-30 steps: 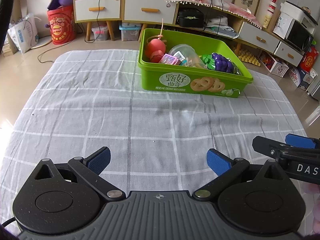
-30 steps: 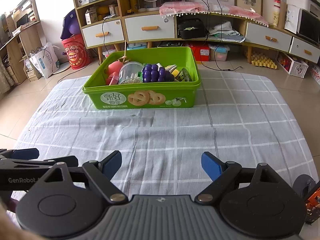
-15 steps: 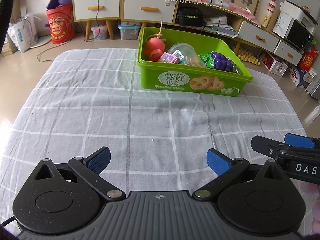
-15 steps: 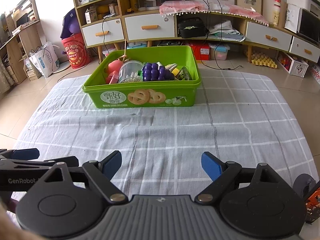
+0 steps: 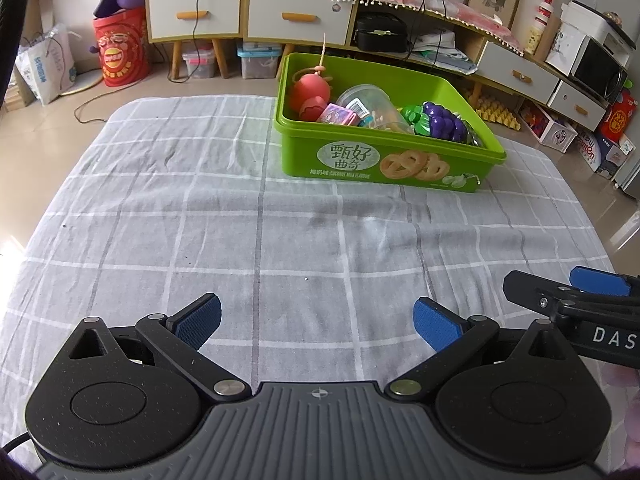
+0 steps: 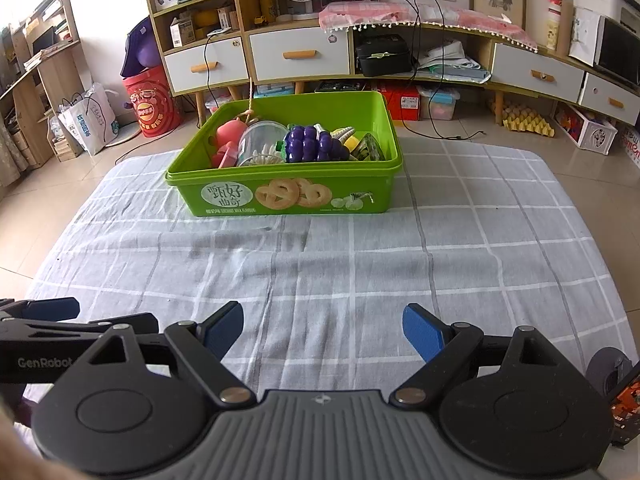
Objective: Organize rigid objects
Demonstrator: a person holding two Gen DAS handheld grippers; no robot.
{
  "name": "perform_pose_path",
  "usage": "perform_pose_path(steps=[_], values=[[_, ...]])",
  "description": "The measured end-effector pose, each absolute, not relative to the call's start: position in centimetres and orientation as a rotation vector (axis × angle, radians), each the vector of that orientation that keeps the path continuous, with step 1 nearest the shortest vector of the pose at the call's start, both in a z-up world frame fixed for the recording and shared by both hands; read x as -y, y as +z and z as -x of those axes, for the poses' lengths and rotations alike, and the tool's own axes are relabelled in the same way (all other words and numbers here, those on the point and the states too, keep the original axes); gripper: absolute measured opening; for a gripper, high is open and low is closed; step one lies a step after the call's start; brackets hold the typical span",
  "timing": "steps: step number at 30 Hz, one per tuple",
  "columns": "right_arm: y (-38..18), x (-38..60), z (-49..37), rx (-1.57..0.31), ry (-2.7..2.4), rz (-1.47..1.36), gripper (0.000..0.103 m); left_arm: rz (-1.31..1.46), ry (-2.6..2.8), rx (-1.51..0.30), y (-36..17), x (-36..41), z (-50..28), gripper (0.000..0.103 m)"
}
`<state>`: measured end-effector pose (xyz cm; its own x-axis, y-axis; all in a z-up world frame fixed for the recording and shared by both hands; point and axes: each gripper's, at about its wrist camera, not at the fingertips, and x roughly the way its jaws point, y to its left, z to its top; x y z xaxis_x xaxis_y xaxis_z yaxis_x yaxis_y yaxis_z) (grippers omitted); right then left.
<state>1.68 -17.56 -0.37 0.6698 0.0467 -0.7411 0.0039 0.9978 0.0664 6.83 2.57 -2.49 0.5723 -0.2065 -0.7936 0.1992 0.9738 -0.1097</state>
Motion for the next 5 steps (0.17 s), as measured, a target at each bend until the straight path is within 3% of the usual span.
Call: perform_pose_path(steps=[5], values=[[-0.37, 17.62, -1.74, -0.836, 0.024, -0.063, 0.069, -0.001, -0.232, -0.925, -3.0, -2.44, -6.75, 0.101]])
